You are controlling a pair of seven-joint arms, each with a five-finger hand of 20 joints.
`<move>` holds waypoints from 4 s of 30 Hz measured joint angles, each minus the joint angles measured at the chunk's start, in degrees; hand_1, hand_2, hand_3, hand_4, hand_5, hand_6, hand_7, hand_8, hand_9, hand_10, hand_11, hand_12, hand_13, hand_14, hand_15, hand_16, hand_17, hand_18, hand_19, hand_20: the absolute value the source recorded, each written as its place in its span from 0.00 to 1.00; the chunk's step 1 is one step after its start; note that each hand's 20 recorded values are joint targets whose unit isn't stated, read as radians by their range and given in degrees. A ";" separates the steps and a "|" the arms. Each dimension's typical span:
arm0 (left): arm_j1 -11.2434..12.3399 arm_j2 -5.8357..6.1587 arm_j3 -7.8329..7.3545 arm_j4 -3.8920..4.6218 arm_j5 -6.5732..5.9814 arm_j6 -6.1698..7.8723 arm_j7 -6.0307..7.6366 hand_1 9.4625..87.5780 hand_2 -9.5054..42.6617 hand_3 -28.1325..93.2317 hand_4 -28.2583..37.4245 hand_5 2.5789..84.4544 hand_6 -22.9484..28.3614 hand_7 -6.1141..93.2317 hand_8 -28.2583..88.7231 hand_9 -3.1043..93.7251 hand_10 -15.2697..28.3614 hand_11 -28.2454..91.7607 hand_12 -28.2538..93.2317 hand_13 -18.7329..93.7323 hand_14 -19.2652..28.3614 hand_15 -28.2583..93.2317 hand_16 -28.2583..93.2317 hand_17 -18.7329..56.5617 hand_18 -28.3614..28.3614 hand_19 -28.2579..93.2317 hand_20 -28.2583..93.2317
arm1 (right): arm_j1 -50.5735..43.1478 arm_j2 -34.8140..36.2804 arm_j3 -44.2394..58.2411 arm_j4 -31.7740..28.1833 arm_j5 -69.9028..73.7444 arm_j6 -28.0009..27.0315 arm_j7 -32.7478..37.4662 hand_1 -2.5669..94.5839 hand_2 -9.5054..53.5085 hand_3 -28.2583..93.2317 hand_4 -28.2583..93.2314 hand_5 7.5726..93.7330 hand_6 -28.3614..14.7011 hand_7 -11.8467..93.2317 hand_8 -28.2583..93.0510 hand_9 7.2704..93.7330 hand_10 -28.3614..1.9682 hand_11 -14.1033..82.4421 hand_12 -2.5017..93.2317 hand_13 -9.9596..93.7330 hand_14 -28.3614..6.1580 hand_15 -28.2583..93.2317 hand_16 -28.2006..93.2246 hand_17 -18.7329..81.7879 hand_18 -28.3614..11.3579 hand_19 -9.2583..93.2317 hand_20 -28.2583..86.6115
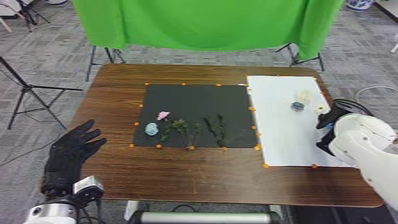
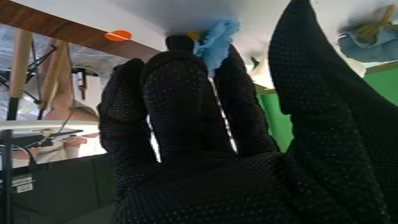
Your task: Arrange flowers
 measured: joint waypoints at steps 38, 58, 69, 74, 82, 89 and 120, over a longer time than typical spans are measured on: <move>-0.53 -0.32 0.05 0.14 0.35 -0.51 -0.81 0.21 0.32 0.91 0.16 0.46 0.68 0.20 0.16 0.39 0.81 0.49 0.30 0.41 0.97 0.70 0.14 0.16 0.93 0.80 0.17 | 1.41 -0.16 -5.28 -0.50 -5.15 5.36 0.28 0.61 0.00 0.92 0.00 0.86 0.60 0.47 0.24 1.00 0.65 0.31 0.39 0.94 0.77 0.86 0.36 0.60 0.11 1.00 0.46; -0.30 -0.34 -0.63 0.04 0.37 -0.55 -0.93 0.21 0.32 0.90 0.15 0.46 0.68 0.20 0.16 0.40 0.81 0.49 0.30 0.42 0.97 0.70 0.14 0.16 0.93 0.80 0.17 | 10.36 -5.34 -9.97 -6.66 -7.72 6.23 -7.28 0.60 0.00 0.93 0.00 0.87 0.60 0.46 0.25 1.00 0.65 0.32 0.38 0.95 0.78 0.86 0.36 0.61 0.12 1.00 0.47; -0.15 -0.30 -1.51 0.02 0.36 -0.48 -1.06 0.21 0.32 0.90 0.15 0.47 0.68 0.20 0.16 0.40 0.82 0.48 0.30 0.43 0.98 0.71 0.14 0.16 0.94 0.80 0.17 | 22.47 -19.35 -24.26 -1.64 -9.25 2.43 -12.89 0.60 0.00 0.93 0.00 0.86 0.61 0.46 0.25 1.00 0.65 0.31 0.39 0.95 0.78 0.86 0.37 0.60 0.12 1.00 0.47; -0.11 -0.35 -1.98 0.03 0.36 -0.50 -1.23 0.21 0.32 0.90 0.14 0.48 0.69 0.20 0.16 0.41 0.83 0.48 0.31 0.43 0.99 0.71 0.14 0.16 0.95 0.80 0.16 | 24.81 -26.31 -28.92 0.33 -10.06 2.54 -13.20 0.60 0.00 0.93 0.00 0.86 0.61 0.47 0.25 1.00 0.66 0.31 0.38 0.95 0.78 0.86 0.37 0.60 0.13 1.00 0.47; -0.22 -0.56 -2.63 0.12 0.42 -0.54 -1.51 0.22 0.34 0.89 0.14 0.48 0.69 0.19 0.16 0.43 0.84 0.47 0.32 0.45 1.00 0.70 0.15 0.16 0.96 0.81 0.15 | 21.55 -35.70 -28.98 2.24 -11.18 0.86 -13.30 0.60 0.00 0.93 0.00 0.85 0.62 0.47 0.24 1.00 0.67 0.31 0.39 0.95 0.78 0.86 0.37 0.60 0.13 1.00 0.47; -0.50 -0.59 -2.89 0.15 0.55 -0.82 -2.07 0.22 0.35 0.88 0.15 0.48 0.70 0.19 0.17 0.43 0.85 0.46 0.32 0.45 1.00 0.70 0.15 0.16 0.97 0.82 0.14 | 19.30 -37.11 -31.55 2.47 -11.96 -0.88 -13.39 0.60 0.00 0.92 0.00 0.85 0.62 0.48 0.24 1.00 0.67 0.30 0.39 0.94 0.78 0.86 0.37 0.60 0.13 1.00 0.46; -3.54 -0.37 -1.39 1.40 1.03 -2.90 -2.81 0.22 0.34 0.89 0.15 0.48 0.70 0.19 0.17 0.43 0.84 0.47 0.32 0.44 1.00 0.70 0.15 0.16 0.95 0.82 0.11 | 25.98 -35.46 -40.62 7.56 -9.78 10.14 -12.40 0.59 0.00 0.92 0.00 0.82 0.65 0.51 0.23 0.99 0.68 0.31 0.40 0.94 0.77 0.86 0.36 0.59 0.15 1.00 0.45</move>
